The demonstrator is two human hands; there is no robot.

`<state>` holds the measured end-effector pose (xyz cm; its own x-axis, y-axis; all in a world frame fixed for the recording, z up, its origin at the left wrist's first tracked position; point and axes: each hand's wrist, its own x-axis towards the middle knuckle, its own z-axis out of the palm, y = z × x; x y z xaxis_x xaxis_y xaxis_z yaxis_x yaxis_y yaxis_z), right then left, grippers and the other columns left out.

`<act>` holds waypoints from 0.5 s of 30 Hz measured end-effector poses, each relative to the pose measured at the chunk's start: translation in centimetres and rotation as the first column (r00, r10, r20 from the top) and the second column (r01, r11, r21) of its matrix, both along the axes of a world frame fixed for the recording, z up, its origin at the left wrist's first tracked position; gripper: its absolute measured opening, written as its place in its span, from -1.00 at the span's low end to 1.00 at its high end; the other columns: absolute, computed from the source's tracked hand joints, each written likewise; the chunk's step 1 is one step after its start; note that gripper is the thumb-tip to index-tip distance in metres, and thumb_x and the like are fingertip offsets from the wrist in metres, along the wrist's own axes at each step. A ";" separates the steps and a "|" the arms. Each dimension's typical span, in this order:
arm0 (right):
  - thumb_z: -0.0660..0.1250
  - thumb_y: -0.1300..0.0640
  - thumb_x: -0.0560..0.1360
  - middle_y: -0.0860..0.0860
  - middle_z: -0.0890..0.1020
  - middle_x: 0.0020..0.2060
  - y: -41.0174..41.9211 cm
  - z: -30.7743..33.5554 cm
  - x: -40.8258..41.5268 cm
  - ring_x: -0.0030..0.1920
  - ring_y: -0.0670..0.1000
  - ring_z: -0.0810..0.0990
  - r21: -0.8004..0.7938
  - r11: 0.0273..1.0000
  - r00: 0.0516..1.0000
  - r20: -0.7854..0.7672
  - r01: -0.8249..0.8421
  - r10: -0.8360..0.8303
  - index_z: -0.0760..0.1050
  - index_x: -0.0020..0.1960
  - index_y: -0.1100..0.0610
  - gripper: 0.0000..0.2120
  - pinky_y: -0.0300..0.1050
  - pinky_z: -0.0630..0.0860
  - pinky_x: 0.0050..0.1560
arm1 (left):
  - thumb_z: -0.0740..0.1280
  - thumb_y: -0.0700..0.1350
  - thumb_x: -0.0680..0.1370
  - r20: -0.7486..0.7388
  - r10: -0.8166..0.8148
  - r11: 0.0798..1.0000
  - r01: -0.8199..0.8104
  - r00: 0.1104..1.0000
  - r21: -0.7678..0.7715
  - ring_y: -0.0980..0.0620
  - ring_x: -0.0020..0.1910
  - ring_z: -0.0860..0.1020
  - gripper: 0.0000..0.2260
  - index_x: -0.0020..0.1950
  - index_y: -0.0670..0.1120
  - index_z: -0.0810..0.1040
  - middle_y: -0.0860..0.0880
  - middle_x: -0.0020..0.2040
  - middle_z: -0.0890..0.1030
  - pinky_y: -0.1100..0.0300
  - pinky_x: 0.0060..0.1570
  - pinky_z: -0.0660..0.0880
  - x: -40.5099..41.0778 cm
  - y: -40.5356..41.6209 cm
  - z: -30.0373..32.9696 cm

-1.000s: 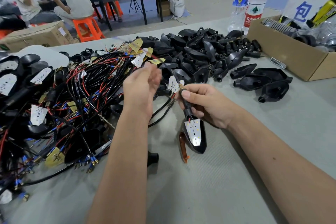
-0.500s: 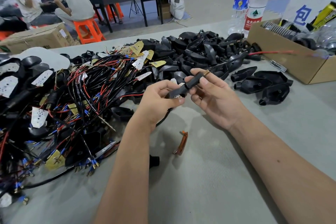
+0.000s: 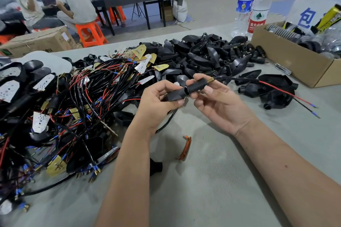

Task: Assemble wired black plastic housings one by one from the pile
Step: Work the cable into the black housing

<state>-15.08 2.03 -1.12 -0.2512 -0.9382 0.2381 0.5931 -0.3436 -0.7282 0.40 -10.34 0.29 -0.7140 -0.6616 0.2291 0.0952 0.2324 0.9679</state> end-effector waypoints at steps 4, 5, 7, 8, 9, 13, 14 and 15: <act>0.50 0.18 0.40 0.13 0.71 0.06 -0.1 0.1 0.3 -0.16 -0.05 0.68 0.058 0.992 0.993 -0.030 0.116 -0.115 0.73 0.03 0.10 -0.79 -0.32 0.59 -0.22 | 0.50 -0.47 0.41 0.008 0.037 0.998 -0.037 0.999 -0.059 0.10 -0.11 0.64 -0.74 -0.02 -0.18 0.64 -0.04 -0.11 0.69 0.17 -0.05 0.61 -0.2 0.0 -0.1; 0.55 0.16 0.38 0.13 0.71 0.01 -0.2 0.1 0.4 -0.19 -0.07 0.68 0.071 0.988 0.990 -0.041 0.140 -0.138 0.72 -0.02 0.11 -0.82 -0.34 0.58 -0.26 | 0.51 -0.47 0.40 0.016 0.038 0.996 -0.037 0.999 -0.078 0.14 -0.11 0.64 -0.73 -0.04 -0.15 0.65 0.01 -0.14 0.69 0.23 -0.06 0.60 -0.3 0.0 -0.1; 0.68 0.08 0.29 0.15 0.66 -0.09 -0.3 -0.1 0.3 -0.26 -0.07 0.65 0.081 0.979 0.981 -0.062 0.187 -0.182 0.67 -0.10 0.14 -0.72 -0.36 0.56 -0.33 | 0.52 -0.46 0.40 0.031 0.037 0.994 -0.034 0.999 -0.102 0.14 -0.11 0.64 -0.71 -0.06 -0.10 0.65 0.03 -0.15 0.69 0.24 -0.03 0.58 -0.4 0.1 -0.1; 0.72 0.03 0.24 0.17 0.62 -0.13 -0.4 -0.1 0.3 -0.30 -0.06 0.63 0.086 0.974 0.977 -0.069 0.208 -0.203 0.64 -0.15 0.12 -0.67 -0.35 0.54 -0.37 | 0.52 -0.45 0.40 0.039 0.035 0.993 -0.031 0.999 -0.112 0.13 -0.11 0.64 -0.71 -0.06 -0.09 0.65 0.02 -0.14 0.69 0.21 -0.02 0.58 -0.5 0.1 -0.2; 0.73 -0.01 0.20 0.17 0.57 -0.15 -0.4 -0.1 0.3 -0.34 -0.05 0.61 0.086 0.971 0.973 -0.080 0.225 -0.218 0.61 -0.22 0.07 -0.65 -0.33 0.51 -0.42 | 0.52 -0.45 0.40 0.051 0.031 0.992 -0.024 0.998 -0.121 0.12 -0.11 0.64 -0.71 -0.06 -0.08 0.65 0.01 -0.14 0.68 0.18 -0.01 0.58 -0.5 0.1 -0.2; 0.72 -0.05 0.21 0.16 0.52 -0.19 -0.5 -0.2 0.1 -0.43 -0.04 0.54 0.075 0.960 0.958 -0.123 0.270 -0.260 0.49 -0.32 0.00 -0.60 -0.31 0.41 -0.50 | 0.51 -0.44 0.42 0.107 0.023 0.994 -0.011 0.994 -0.106 0.13 -0.13 0.63 -0.74 -0.05 -0.11 0.65 0.02 -0.14 0.67 0.18 -0.07 0.58 -0.7 0.2 -0.4; 0.72 -0.05 0.22 0.15 0.53 -0.20 -0.5 -0.3 0.0 -0.43 -0.04 0.53 0.074 0.958 0.955 -0.125 0.278 -0.268 0.49 -0.31 0.01 -0.61 -0.31 0.40 -0.50 | 0.51 -0.44 0.43 0.112 0.025 0.995 -0.014 0.993 -0.099 0.12 -0.12 0.63 -0.75 -0.05 -0.12 0.65 0.00 -0.13 0.67 0.16 -0.06 0.59 -0.8 0.3 -0.4; 0.71 -0.04 0.24 0.13 0.54 -0.22 -0.6 -0.3 0.0 -0.42 -0.04 0.54 0.075 0.955 0.953 -0.123 0.286 -0.275 0.50 -0.30 0.03 -0.63 -0.31 0.41 -0.49 | 0.51 -0.43 0.43 0.115 0.029 0.995 -0.018 0.993 -0.097 0.10 -0.11 0.63 -0.75 -0.05 -0.12 0.65 -0.02 -0.13 0.68 0.13 -0.03 0.60 -0.7 0.3 -0.4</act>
